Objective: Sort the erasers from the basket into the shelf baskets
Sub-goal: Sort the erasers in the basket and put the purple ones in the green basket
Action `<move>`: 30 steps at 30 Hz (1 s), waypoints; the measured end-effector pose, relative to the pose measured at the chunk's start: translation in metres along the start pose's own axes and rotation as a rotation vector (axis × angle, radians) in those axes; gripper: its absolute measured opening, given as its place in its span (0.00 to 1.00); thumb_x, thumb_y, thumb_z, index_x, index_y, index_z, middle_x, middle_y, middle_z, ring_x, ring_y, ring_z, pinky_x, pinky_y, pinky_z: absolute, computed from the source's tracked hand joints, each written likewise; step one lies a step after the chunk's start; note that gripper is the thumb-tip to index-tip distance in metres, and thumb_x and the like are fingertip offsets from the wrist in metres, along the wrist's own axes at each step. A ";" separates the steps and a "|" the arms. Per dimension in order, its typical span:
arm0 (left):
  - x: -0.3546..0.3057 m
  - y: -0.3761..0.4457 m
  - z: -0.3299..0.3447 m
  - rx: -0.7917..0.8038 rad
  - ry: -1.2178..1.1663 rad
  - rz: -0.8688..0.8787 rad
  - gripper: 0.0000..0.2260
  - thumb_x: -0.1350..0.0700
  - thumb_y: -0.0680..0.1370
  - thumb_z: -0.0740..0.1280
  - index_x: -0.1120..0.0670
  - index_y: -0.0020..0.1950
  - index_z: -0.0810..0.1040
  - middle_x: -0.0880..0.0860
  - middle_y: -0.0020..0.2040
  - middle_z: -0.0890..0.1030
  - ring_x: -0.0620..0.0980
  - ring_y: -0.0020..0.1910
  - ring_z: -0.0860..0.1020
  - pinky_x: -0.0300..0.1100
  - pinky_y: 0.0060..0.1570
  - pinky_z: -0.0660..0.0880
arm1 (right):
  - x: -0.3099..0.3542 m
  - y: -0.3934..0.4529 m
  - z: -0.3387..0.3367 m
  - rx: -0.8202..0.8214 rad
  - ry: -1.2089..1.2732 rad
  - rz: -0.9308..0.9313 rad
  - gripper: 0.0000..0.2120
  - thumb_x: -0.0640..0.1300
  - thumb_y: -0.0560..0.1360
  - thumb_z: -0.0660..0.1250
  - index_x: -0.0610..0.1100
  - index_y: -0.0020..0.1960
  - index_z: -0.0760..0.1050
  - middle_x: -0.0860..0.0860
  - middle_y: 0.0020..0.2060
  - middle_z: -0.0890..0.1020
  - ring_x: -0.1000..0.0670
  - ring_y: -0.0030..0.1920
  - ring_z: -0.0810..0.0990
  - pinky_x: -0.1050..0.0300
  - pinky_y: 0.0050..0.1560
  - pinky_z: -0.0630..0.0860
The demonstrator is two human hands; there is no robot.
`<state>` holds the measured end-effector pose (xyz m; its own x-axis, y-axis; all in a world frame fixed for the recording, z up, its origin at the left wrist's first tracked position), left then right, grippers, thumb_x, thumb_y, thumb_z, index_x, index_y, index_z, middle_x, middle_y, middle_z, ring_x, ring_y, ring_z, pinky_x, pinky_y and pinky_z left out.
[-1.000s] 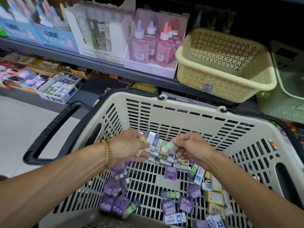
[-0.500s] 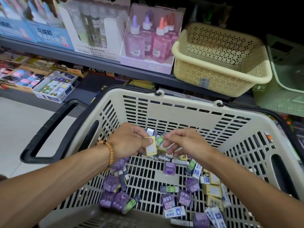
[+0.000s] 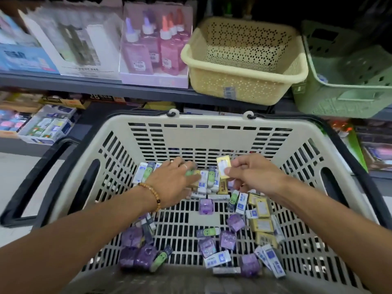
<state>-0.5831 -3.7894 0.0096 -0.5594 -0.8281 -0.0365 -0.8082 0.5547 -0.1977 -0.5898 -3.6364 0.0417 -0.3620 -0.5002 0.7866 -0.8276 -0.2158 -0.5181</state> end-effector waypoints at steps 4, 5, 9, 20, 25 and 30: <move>0.011 -0.002 0.008 -0.041 -0.010 -0.108 0.23 0.41 0.79 0.60 0.48 0.71 0.67 0.49 0.69 0.67 0.50 0.66 0.64 0.46 0.64 0.67 | 0.013 0.004 -0.005 -0.024 0.029 -0.046 0.07 0.43 0.77 0.69 0.39 0.48 0.80 0.47 0.36 0.82 0.53 0.36 0.81 0.55 0.42 0.80; 0.014 -0.003 0.007 -0.032 -0.012 -0.126 0.23 0.40 0.78 0.59 0.48 0.70 0.68 0.49 0.68 0.67 0.50 0.65 0.64 0.46 0.63 0.69 | 0.018 0.004 -0.008 -0.038 0.028 -0.058 0.07 0.42 0.78 0.69 0.37 0.49 0.79 0.47 0.37 0.81 0.54 0.35 0.80 0.55 0.42 0.80; -0.008 0.005 -0.015 -0.102 -0.058 -0.091 0.23 0.39 0.77 0.59 0.49 0.68 0.71 0.51 0.62 0.71 0.51 0.61 0.68 0.48 0.57 0.73 | 0.026 -0.006 -0.037 -0.138 0.040 -0.077 0.05 0.41 0.77 0.69 0.39 0.49 0.78 0.47 0.36 0.83 0.57 0.30 0.79 0.64 0.31 0.77; -0.158 0.082 0.067 0.314 -0.160 0.188 0.47 0.30 0.69 0.66 0.44 0.78 0.45 0.54 0.79 0.48 0.63 0.75 0.50 0.64 0.70 0.55 | 0.014 -0.031 -0.083 -0.213 0.099 -0.134 0.06 0.40 0.76 0.69 0.45 0.44 0.73 0.49 0.32 0.81 0.55 0.29 0.78 0.60 0.32 0.77; -0.174 0.072 0.071 0.198 -0.115 0.215 0.37 0.30 0.67 0.62 0.38 0.71 0.50 0.51 0.75 0.55 0.64 0.68 0.57 0.64 0.63 0.63 | 0.016 -0.036 -0.087 -0.209 0.065 -0.176 0.05 0.42 0.76 0.69 0.46 0.44 0.73 0.48 0.34 0.80 0.57 0.29 0.79 0.60 0.33 0.78; -0.185 0.071 0.073 0.251 -0.192 0.162 0.41 0.32 0.64 0.68 0.36 0.72 0.53 0.51 0.73 0.56 0.61 0.67 0.59 0.62 0.61 0.66 | 0.019 -0.035 -0.087 -0.207 0.046 -0.190 0.04 0.42 0.76 0.69 0.46 0.47 0.74 0.48 0.38 0.81 0.59 0.29 0.80 0.61 0.34 0.79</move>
<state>-0.5238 -3.6026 -0.0694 -0.6130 -0.7441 -0.2656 -0.6281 0.6628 -0.4077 -0.6050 -3.5656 0.1034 -0.2067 -0.4275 0.8800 -0.9509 -0.1239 -0.2836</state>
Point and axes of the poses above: each hand's wrist, its own y-axis towards the middle knuckle, its own z-axis out of the palm, x = y × z, the point moved 10 cm from there along y, towards the middle knuckle
